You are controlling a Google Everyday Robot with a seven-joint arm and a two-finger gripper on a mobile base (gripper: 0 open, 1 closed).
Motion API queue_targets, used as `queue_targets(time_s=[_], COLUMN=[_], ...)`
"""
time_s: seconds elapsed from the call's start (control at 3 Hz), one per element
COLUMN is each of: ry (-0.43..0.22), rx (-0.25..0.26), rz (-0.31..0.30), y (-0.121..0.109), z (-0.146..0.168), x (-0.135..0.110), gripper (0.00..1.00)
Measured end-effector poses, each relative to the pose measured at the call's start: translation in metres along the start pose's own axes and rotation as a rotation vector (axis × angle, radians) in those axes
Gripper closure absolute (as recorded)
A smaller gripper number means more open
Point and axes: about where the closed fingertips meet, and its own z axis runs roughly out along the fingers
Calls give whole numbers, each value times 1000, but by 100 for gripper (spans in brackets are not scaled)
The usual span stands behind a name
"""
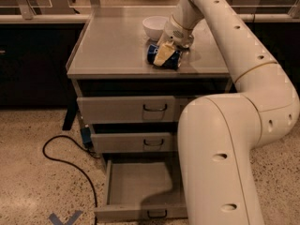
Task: Place pepsi can into bottom drawer
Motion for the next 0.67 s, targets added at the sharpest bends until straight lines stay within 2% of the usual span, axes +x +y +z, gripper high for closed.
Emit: queue_targets(time_s=[0.33, 0.67], ry=[0, 0], rx=[0, -2], rz=[0, 9], y=[0, -3], z=[0, 4], x=[0, -2], gripper=[88, 100])
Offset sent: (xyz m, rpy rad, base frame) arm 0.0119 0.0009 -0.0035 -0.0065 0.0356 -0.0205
